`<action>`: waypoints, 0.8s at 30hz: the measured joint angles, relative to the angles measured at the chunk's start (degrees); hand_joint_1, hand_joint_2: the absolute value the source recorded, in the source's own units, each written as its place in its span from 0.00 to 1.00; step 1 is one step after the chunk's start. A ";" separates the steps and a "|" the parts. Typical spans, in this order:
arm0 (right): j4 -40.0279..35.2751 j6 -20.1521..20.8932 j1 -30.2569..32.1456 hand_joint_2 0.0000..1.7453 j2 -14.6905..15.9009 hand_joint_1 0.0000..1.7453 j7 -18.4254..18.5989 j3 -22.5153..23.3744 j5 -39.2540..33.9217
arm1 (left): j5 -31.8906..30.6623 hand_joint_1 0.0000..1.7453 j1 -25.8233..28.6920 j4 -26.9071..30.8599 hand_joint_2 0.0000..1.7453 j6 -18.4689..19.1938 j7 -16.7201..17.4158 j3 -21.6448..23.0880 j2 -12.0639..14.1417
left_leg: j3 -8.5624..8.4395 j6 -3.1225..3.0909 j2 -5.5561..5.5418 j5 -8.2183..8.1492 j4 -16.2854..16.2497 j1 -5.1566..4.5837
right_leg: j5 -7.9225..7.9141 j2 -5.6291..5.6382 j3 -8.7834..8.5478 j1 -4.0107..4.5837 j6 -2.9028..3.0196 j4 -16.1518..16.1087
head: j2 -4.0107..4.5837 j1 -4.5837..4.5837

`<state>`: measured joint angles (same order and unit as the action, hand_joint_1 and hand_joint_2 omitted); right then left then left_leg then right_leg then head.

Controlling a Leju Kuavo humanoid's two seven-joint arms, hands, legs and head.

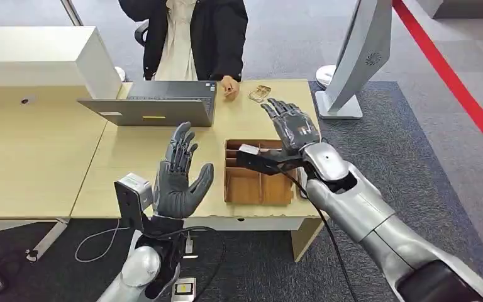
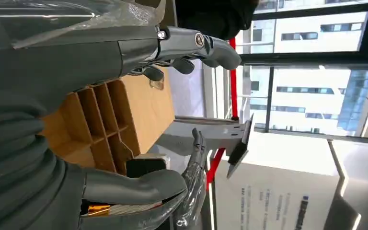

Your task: Pass the card to the sensor for recognition and then transmit it.

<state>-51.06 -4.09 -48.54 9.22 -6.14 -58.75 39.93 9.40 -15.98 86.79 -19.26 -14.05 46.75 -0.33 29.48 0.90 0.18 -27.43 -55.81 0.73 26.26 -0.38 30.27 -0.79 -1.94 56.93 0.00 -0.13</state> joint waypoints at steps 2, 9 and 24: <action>-0.02 0.09 0.02 1.00 0.02 0.00 0.09 -0.02 0.00 | -0.02 0.00 0.01 0.00 1.00 -0.09 0.00 0.00 0.00 | -0.01 0.00 0.00 0.00 0.00 0.00 | 0.00 0.00 0.00 0.00 0.00 0.00 | 0.00 0.00; -0.74 1.11 0.38 1.00 0.39 0.00 1.07 0.00 0.02 | -0.18 0.00 0.20 0.24 1.00 -0.15 0.20 -0.02 0.07 | -0.01 0.00 0.01 0.00 0.00 0.00 | 0.00 0.00 0.00 0.00 0.00 0.00 | 0.00 0.00; -0.76 1.01 1.96 1.00 0.61 0.00 4.22 0.07 1.53 | -0.79 0.00 0.43 0.59 1.00 0.96 0.94 -0.02 0.11 | 0.00 0.00 0.00 0.00 0.00 0.00 | 0.00 0.00 0.00 0.00 0.00 0.00 | 0.00 0.00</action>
<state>-51.82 -3.08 -46.58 9.84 -1.92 -58.69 41.46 8.61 -15.54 87.38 -18.29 -13.11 46.73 -0.22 29.48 0.90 0.18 -27.43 -55.81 0.73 26.26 -0.38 30.27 -0.79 -1.94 56.93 0.00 -0.13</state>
